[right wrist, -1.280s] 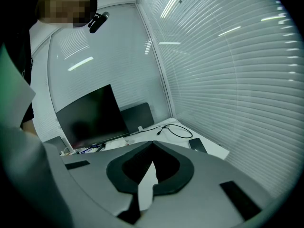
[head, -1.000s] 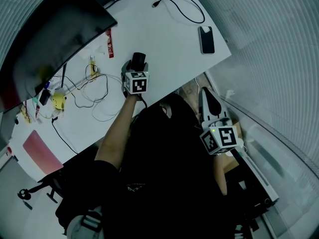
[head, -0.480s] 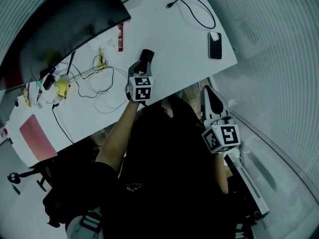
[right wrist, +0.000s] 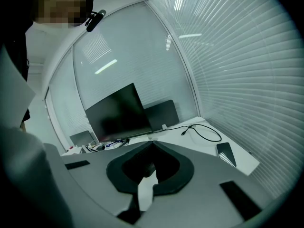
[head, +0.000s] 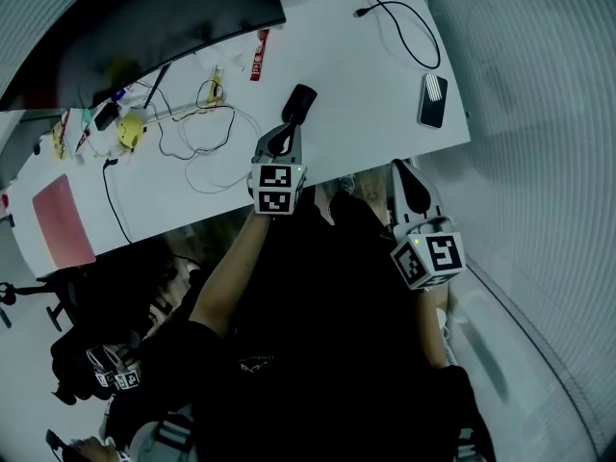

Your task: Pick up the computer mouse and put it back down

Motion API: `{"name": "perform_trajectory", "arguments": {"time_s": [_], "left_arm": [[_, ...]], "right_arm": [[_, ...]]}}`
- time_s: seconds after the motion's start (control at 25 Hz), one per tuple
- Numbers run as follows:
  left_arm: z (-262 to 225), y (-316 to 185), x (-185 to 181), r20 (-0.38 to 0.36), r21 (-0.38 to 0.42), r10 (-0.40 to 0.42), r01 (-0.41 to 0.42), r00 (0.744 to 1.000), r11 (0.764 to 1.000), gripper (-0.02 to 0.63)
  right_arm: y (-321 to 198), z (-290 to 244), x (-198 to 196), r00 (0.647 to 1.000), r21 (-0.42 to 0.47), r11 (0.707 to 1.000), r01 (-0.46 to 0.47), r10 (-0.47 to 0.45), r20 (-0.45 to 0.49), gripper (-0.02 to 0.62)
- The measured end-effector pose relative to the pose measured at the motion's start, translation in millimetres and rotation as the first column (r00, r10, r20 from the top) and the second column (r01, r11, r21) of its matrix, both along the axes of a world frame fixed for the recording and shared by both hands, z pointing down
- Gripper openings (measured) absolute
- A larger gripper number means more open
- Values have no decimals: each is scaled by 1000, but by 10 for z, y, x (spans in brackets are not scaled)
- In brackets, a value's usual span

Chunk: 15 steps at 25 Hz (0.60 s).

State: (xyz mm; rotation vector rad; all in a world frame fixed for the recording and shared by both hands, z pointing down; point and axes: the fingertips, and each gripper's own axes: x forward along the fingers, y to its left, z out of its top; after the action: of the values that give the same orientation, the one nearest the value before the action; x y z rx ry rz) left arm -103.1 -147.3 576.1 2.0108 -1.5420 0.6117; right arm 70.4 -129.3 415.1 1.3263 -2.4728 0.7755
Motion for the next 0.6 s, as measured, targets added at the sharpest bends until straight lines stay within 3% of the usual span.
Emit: {"name": "perform_trajectory", "arguments": {"time_s": [0.28, 0.6], "left_arm": [[-677, 201, -34, -38, 144, -70, 75, 997, 987, 6], [-1111, 744, 54, -63, 258, -165, 175, 984, 950, 6]], "right_arm": [[50, -51, -160, 991, 15, 992, 126, -127, 33, -1], [335, -32, -155, 967, 56, 968, 246, -249, 58, -2]]}}
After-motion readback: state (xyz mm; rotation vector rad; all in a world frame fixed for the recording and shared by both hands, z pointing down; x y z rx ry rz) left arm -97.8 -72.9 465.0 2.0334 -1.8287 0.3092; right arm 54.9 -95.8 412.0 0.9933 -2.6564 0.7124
